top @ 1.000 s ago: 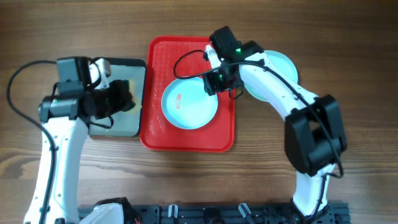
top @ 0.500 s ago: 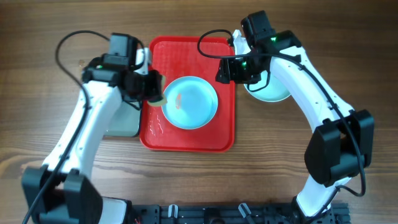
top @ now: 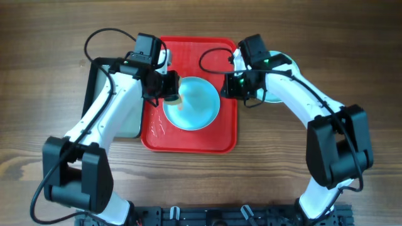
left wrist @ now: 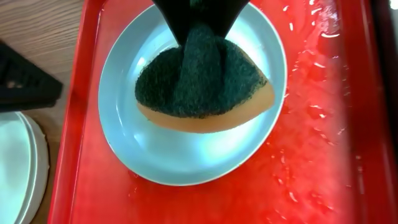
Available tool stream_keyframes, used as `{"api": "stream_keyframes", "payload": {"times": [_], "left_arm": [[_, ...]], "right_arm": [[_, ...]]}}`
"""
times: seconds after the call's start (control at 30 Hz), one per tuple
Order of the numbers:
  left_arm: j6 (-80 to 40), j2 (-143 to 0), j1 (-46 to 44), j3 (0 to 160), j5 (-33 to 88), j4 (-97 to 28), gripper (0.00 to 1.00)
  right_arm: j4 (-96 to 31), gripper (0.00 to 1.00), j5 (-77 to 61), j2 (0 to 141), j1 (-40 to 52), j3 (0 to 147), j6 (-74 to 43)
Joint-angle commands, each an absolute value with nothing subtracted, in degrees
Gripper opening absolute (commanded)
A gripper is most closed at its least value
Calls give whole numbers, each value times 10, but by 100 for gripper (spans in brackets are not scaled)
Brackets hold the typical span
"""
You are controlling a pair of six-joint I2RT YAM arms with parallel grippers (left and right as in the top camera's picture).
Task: Clean dirty plates on tray and stack at the side
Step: 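Move the sponge over the white plate with the left gripper, then scrub the white plate with the sponge while the right gripper holds the rim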
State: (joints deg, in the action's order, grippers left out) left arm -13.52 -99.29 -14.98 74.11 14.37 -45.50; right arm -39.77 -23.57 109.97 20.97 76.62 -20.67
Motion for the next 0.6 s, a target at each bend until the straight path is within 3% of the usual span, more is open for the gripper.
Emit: {"api": "stream_keyframes", "payload": {"times": [0.0,0.13,0.57], "left_arm": [[-121,-1004,-156,748,140,-449,4],[-121,-1006,-156,748,140,-447,4],[-121,-1006,-156,744,140,-445,4]], "right_arm": [[-376,26,-231,1103,234,751,-227],[-367,32,-195,1106,246,751,-227],[-361,31,-169,1121,251,751,-259]]}}
